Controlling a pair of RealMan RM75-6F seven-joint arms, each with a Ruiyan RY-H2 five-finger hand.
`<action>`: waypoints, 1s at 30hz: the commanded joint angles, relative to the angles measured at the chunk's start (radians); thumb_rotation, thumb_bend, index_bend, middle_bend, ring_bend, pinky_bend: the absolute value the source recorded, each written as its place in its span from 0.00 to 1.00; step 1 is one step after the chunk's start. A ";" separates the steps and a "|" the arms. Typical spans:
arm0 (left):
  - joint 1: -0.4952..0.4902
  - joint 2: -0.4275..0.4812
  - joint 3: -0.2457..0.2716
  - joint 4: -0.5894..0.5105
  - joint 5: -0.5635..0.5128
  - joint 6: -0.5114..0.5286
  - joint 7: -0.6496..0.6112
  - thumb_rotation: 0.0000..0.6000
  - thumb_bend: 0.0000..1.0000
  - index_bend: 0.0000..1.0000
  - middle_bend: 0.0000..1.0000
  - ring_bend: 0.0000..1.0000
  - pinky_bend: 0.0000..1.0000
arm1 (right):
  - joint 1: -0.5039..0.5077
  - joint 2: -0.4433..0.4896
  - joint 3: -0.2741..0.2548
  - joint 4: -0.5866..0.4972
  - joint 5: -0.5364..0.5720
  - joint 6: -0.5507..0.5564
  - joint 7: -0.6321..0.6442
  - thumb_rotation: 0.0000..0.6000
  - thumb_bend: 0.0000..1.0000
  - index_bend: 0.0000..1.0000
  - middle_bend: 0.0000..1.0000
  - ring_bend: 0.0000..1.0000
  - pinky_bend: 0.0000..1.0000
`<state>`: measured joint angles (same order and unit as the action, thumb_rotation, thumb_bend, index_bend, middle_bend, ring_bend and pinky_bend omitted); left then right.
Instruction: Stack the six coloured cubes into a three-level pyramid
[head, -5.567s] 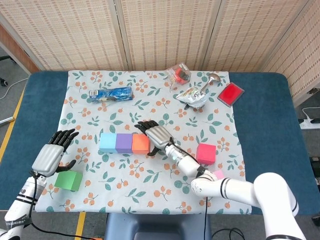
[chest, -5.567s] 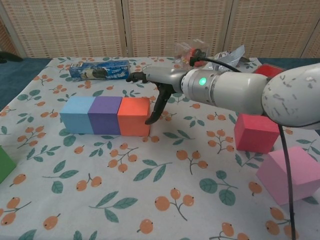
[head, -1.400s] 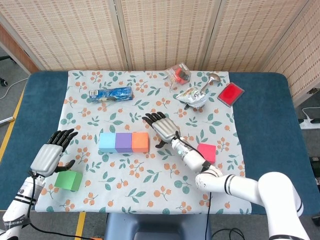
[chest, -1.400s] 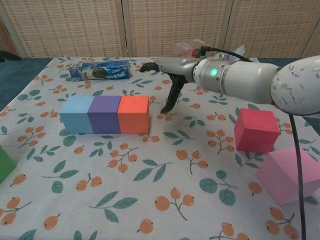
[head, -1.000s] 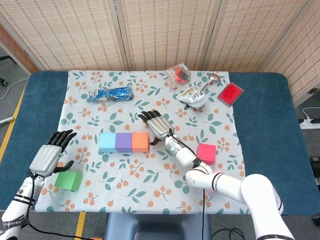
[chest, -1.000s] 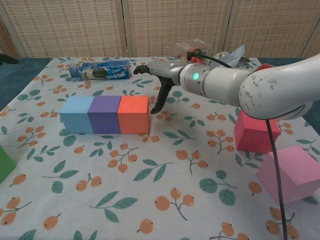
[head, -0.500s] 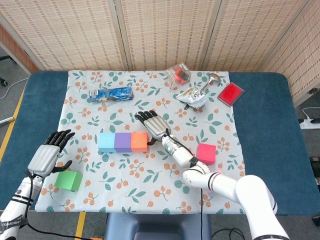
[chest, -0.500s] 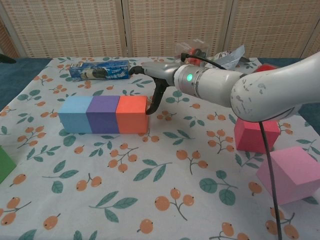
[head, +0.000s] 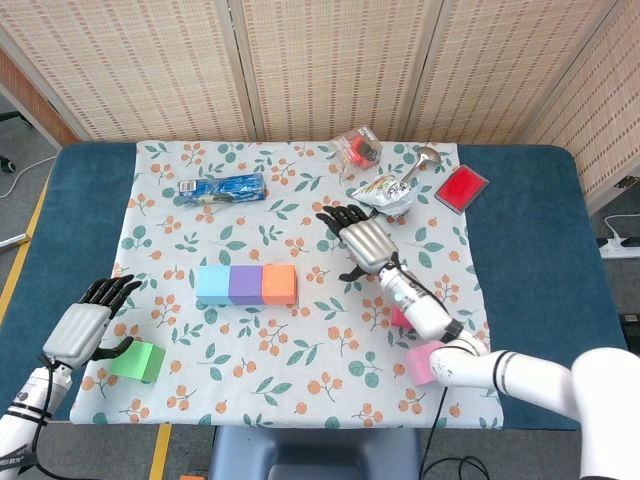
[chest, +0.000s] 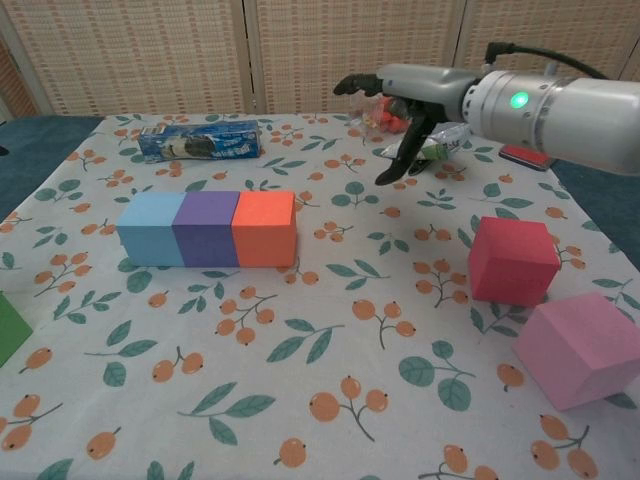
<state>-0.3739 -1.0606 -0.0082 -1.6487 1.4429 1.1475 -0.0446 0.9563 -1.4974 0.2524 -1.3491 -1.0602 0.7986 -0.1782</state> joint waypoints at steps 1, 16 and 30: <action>0.017 0.013 0.013 -0.008 -0.012 0.001 0.014 1.00 0.33 0.09 0.03 0.00 0.05 | -0.114 0.159 -0.042 -0.148 -0.019 0.099 -0.011 1.00 0.00 0.00 0.00 0.00 0.00; 0.064 0.008 0.089 -0.045 -0.001 -0.033 0.078 1.00 0.35 0.11 0.07 0.00 0.05 | -0.384 0.428 -0.132 -0.338 -0.154 0.305 0.155 1.00 0.00 0.00 0.00 0.00 0.00; 0.055 -0.045 0.087 -0.027 -0.061 -0.089 0.172 1.00 0.34 0.13 0.09 0.04 0.08 | -0.459 0.438 -0.147 -0.345 -0.230 0.361 0.216 1.00 0.00 0.00 0.00 0.00 0.00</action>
<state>-0.3185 -1.1047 0.0795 -1.6764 1.3837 1.0598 0.1257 0.4983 -1.0588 0.1056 -1.6938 -1.2889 1.1595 0.0368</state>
